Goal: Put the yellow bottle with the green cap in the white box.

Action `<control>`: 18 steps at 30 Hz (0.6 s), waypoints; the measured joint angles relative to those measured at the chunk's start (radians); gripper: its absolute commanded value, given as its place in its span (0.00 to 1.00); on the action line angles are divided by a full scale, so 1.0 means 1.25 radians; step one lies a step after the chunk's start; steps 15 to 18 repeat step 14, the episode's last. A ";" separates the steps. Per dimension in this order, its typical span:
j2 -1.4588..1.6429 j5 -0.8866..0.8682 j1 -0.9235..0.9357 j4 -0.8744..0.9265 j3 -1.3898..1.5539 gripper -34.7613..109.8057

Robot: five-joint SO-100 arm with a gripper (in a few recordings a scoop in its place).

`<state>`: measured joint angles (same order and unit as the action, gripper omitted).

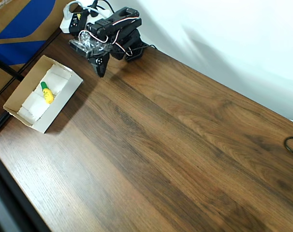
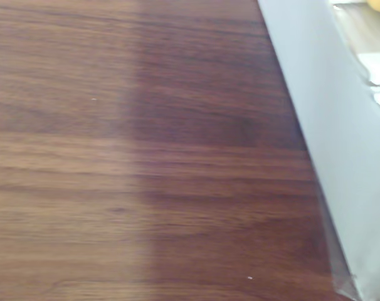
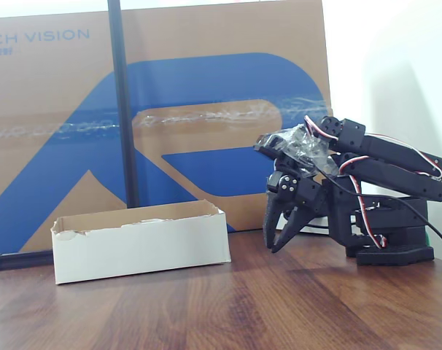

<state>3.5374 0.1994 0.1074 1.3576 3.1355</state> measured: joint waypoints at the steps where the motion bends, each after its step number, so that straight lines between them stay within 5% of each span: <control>1: 0.000 -0.002 -0.007 0.000 0.000 0.24; 18: 0.000 -0.005 -0.002 0.001 0.000 0.24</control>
